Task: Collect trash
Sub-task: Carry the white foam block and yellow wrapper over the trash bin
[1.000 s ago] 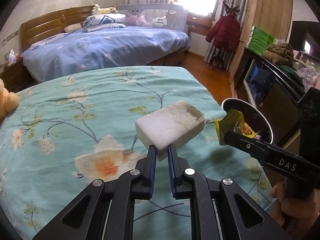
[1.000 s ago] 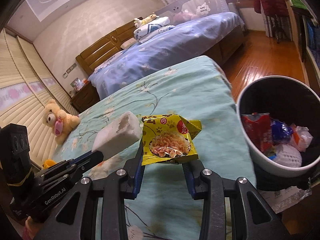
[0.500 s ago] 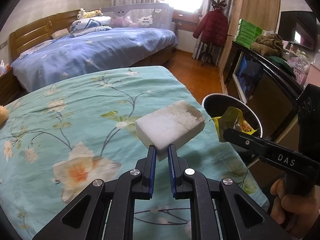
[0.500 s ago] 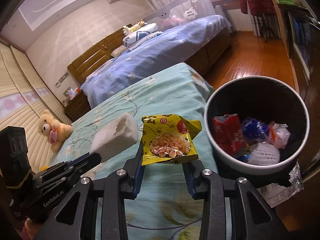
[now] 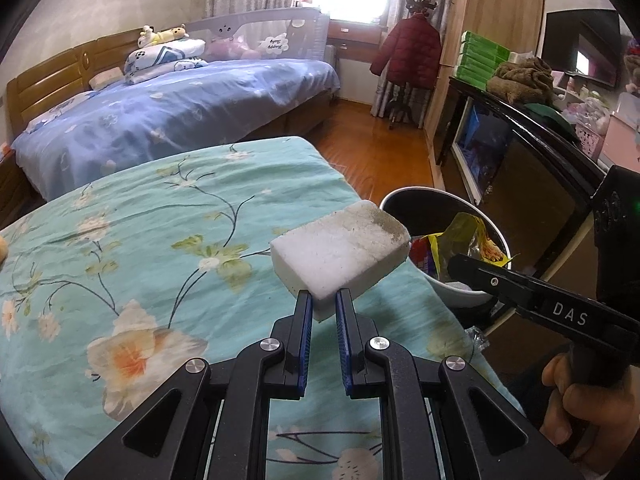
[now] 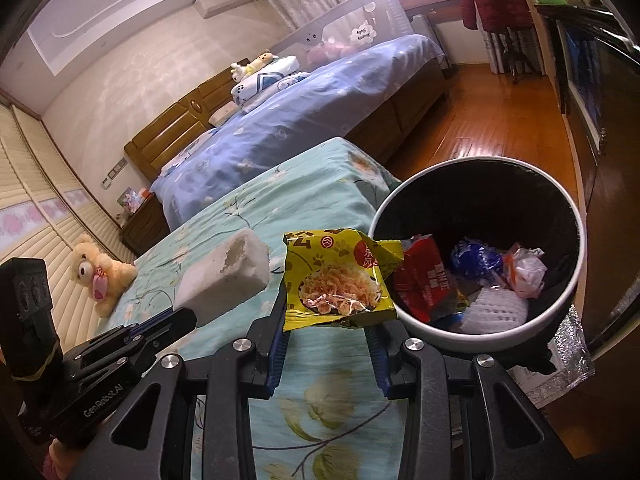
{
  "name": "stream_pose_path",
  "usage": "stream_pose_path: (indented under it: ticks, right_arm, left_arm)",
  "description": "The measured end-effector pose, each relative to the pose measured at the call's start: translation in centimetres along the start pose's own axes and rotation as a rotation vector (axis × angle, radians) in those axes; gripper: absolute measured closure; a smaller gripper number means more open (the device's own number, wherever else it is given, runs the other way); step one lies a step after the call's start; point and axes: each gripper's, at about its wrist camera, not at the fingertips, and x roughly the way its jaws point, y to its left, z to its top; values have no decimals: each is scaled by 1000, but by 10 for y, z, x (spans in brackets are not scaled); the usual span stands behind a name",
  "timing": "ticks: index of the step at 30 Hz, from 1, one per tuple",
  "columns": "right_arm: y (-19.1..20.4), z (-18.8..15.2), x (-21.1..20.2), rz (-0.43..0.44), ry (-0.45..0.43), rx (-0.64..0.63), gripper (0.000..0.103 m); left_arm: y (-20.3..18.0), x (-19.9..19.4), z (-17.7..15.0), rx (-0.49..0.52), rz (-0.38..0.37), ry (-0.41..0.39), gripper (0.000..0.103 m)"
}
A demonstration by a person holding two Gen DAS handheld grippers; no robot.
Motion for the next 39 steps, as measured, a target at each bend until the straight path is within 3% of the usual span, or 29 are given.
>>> stream_pose_path:
  ticks: [39]
  right_arm:
    - [-72,21,-27,-115,-45,84,67]
  left_arm:
    - [-51,42,27,82,-71,15,92]
